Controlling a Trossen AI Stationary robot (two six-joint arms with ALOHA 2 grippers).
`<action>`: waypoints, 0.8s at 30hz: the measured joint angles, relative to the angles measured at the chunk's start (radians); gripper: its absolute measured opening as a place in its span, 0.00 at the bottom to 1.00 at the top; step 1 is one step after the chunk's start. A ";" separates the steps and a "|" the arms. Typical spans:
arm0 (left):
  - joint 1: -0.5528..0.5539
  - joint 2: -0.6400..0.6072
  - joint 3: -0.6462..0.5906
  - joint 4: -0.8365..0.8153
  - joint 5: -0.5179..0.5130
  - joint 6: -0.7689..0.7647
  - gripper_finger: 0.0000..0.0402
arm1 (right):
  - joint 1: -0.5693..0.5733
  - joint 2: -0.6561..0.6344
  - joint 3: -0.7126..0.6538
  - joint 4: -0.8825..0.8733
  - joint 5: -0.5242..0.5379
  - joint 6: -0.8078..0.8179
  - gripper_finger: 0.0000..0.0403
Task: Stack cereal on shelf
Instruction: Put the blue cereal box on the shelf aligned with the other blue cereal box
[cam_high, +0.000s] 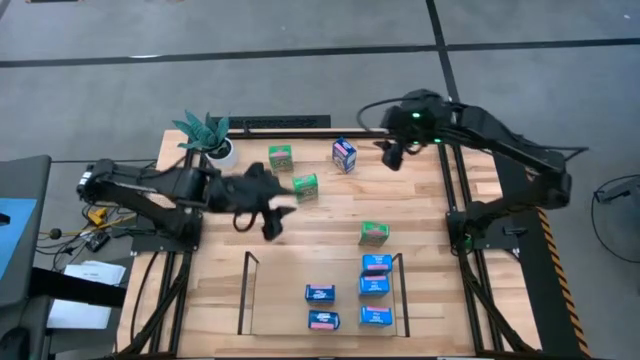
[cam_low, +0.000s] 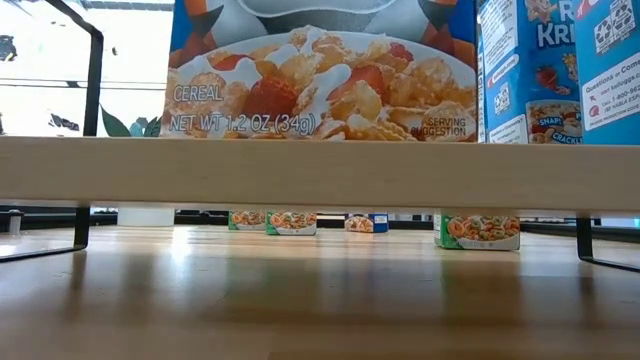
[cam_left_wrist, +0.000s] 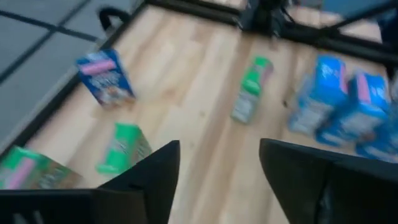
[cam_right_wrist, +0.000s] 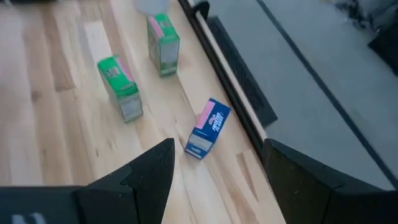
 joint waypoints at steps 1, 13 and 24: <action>0.021 -0.005 0.000 0.014 0.007 0.017 0.55 | -0.006 0.026 0.000 0.008 0.000 0.004 0.67; 0.121 -0.005 0.000 0.044 0.131 0.081 0.67 | -0.056 0.334 0.000 0.076 -0.003 0.025 0.69; 0.121 -0.005 0.000 0.032 0.131 0.088 0.68 | -0.083 0.414 -0.001 0.090 -0.006 0.030 0.95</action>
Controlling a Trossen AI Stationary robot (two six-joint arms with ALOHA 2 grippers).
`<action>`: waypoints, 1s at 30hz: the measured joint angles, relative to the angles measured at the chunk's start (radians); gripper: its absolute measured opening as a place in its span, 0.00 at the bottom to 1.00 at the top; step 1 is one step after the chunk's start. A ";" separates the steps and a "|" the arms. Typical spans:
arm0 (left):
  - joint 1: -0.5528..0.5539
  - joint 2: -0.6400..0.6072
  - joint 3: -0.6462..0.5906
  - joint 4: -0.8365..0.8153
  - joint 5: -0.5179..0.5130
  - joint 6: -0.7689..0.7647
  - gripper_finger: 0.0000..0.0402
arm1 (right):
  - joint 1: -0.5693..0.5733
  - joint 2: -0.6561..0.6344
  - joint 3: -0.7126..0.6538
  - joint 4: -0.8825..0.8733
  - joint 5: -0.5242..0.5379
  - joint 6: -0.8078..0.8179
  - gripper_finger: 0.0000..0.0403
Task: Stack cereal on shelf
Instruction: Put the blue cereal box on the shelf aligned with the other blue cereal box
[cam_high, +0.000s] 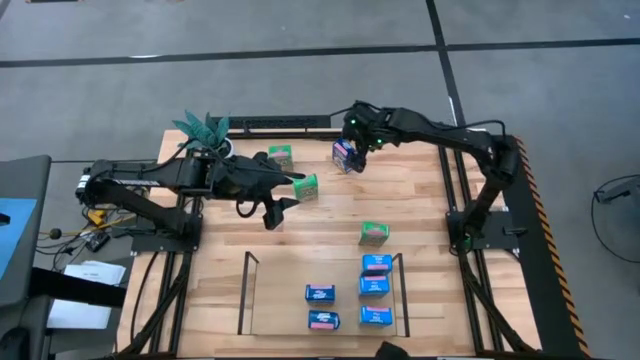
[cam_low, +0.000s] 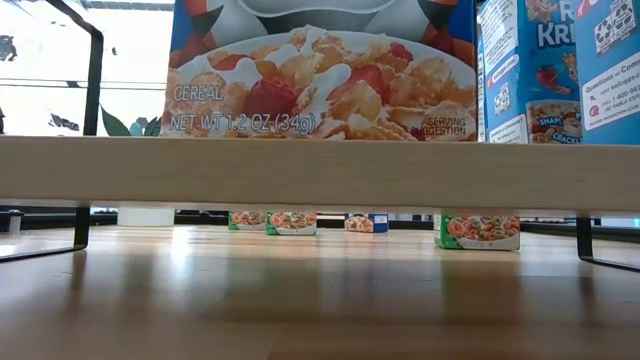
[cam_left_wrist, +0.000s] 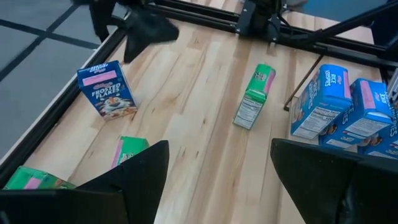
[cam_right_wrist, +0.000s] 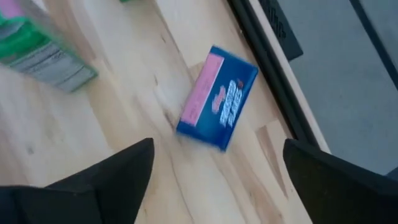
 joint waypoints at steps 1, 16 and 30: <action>0.000 0.000 0.000 -0.001 0.000 0.000 0.68 | -0.001 -0.016 0.000 -0.011 0.000 0.000 0.96; 0.000 0.000 0.000 -0.019 -0.004 0.001 0.68 | -0.015 -0.673 -0.585 0.311 0.025 0.174 0.98; 0.036 0.000 0.000 -0.019 -0.039 0.018 0.68 | -0.001 -0.514 -0.843 0.869 0.056 0.127 0.98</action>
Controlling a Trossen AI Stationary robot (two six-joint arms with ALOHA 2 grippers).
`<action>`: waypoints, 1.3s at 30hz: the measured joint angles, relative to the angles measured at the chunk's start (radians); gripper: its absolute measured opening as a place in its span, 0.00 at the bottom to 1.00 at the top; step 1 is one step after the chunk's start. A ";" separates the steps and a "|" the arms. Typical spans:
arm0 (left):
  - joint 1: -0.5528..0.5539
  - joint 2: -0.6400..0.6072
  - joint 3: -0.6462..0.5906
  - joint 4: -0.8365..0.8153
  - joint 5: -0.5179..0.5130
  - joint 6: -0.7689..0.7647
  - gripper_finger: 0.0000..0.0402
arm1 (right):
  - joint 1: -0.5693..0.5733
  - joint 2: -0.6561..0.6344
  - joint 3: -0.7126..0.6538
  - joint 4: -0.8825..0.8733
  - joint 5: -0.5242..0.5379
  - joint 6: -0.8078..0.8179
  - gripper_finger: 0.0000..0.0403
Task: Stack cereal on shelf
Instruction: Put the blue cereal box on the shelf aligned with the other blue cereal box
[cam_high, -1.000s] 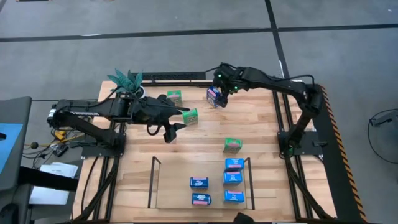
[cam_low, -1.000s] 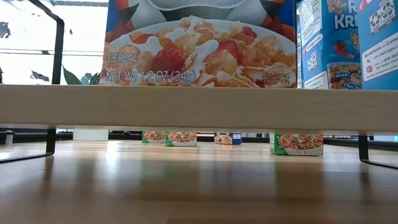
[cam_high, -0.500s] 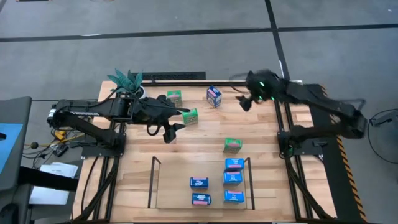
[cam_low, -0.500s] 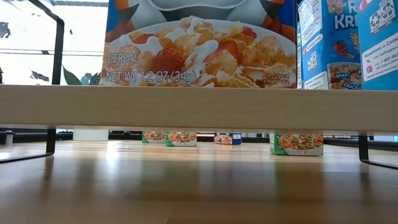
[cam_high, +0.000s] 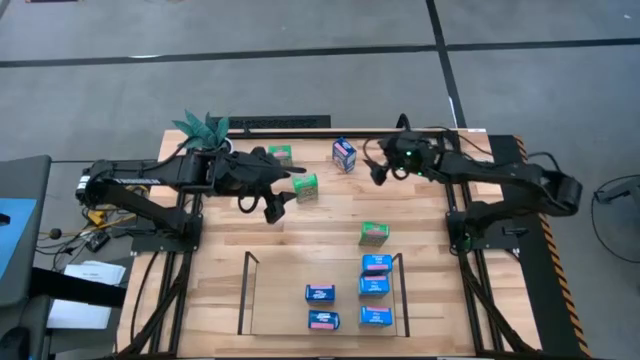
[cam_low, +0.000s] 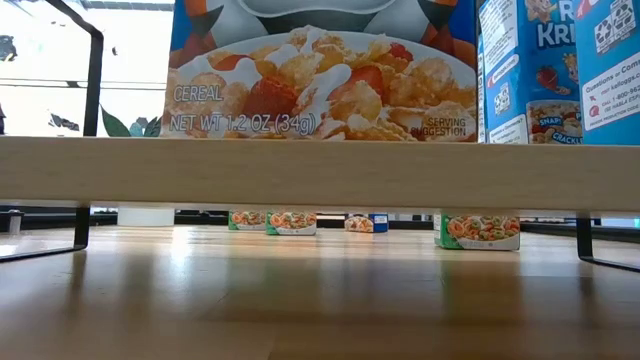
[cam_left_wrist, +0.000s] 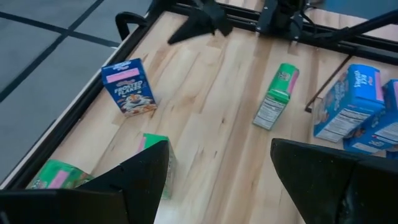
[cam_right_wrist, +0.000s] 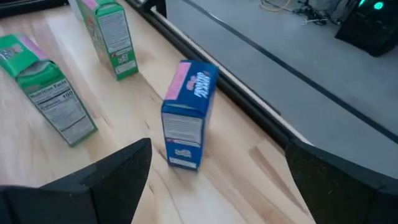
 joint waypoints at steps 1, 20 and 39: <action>0.005 0.000 0.000 0.000 0.000 0.000 0.68 | 0.004 0.028 0.000 0.030 0.000 0.002 0.98; 0.015 0.000 0.000 -0.001 -0.001 -0.001 0.68 | 0.015 0.383 0.000 0.396 -0.002 0.069 0.98; 0.015 0.000 0.000 -0.010 -0.021 0.000 0.68 | 0.000 0.502 0.087 0.370 -0.054 0.055 0.70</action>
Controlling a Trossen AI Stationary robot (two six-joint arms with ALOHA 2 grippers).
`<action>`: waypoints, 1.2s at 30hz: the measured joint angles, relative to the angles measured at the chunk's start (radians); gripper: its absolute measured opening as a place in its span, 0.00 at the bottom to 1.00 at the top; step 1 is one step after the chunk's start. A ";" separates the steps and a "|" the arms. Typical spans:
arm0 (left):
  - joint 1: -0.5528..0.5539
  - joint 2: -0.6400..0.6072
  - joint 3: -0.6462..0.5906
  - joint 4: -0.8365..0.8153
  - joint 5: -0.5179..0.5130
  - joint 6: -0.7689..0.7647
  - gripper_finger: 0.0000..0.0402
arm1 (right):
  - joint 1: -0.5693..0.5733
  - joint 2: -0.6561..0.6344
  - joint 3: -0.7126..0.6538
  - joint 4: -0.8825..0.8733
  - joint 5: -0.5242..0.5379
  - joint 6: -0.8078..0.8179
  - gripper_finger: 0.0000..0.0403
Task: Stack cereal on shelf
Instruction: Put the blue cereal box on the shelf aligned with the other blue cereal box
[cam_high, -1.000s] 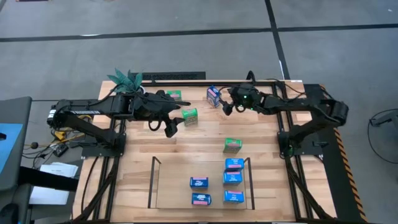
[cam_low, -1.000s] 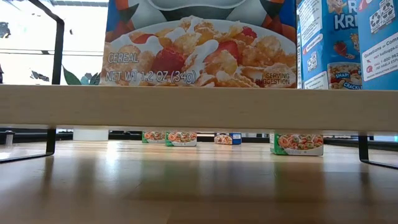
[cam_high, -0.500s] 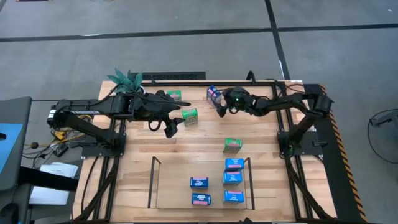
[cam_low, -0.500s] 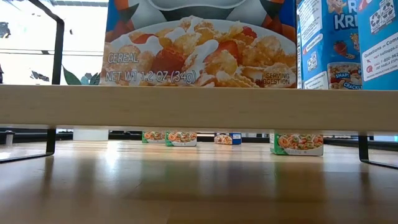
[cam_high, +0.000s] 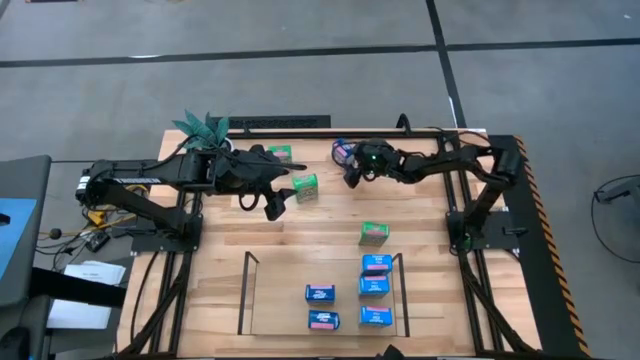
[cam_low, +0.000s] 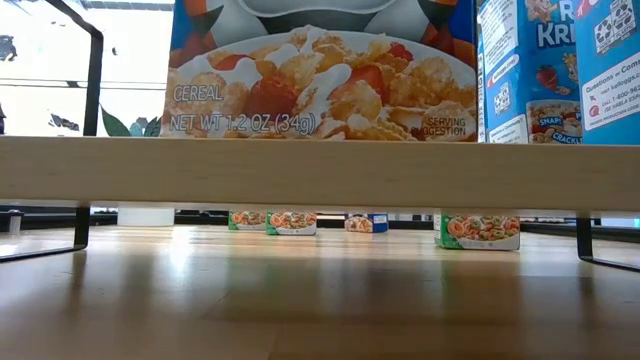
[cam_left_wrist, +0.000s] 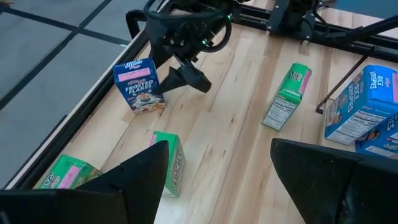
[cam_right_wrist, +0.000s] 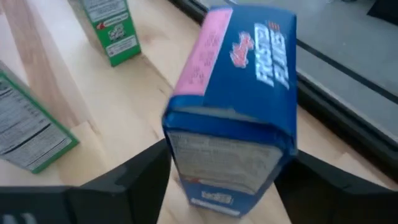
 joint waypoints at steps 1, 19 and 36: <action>0.000 0.000 0.000 0.000 -0.003 0.000 0.68 | -0.002 0.000 0.000 0.001 0.000 -0.002 0.69; 0.000 0.000 0.000 0.001 -0.007 0.001 0.68 | -0.010 0.000 0.000 -0.025 0.000 0.000 0.42; 0.208 0.000 0.000 0.161 0.449 0.158 0.68 | 0.059 -0.454 -0.001 -0.314 -0.107 -0.054 0.43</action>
